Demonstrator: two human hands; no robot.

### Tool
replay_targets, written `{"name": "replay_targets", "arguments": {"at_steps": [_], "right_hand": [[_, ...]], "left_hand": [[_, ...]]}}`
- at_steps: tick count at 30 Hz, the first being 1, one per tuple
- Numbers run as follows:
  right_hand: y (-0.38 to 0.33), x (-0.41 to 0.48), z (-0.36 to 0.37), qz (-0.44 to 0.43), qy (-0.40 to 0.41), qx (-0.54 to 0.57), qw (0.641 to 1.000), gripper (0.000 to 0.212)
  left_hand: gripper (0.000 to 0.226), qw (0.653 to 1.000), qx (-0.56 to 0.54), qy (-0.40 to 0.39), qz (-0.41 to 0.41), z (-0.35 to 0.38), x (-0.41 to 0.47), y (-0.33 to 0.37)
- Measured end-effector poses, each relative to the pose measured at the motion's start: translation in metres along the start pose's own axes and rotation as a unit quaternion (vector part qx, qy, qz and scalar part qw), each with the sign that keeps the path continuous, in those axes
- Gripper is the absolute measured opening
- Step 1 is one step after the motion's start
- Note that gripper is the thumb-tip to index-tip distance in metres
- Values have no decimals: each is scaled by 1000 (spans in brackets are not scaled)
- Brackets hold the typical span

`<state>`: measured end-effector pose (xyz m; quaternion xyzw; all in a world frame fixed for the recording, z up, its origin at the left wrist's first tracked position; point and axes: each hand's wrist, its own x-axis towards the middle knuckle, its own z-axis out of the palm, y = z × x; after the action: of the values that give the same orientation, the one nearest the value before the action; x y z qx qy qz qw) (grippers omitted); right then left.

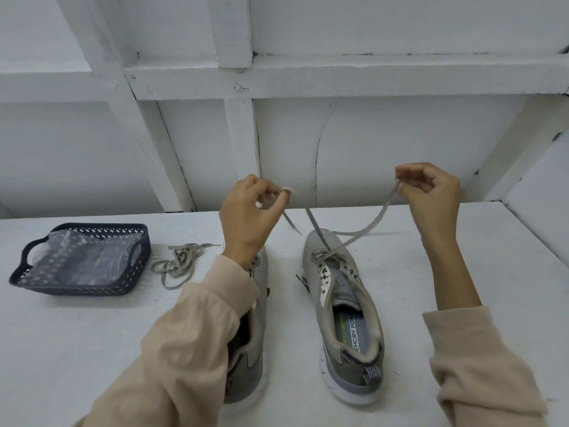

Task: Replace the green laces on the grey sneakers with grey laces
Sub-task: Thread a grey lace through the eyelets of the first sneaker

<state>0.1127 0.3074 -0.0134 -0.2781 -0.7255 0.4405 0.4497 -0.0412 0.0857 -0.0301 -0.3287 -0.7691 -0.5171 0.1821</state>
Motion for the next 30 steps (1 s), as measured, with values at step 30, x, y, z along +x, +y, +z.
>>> {"name": "replay_targets", "arguments": {"at_steps": [30], "right_hand": [[91, -11, 69, 61, -302, -234, 922, 18]], "left_hand": [[39, 786, 428, -434, 105, 100, -2, -68]]}}
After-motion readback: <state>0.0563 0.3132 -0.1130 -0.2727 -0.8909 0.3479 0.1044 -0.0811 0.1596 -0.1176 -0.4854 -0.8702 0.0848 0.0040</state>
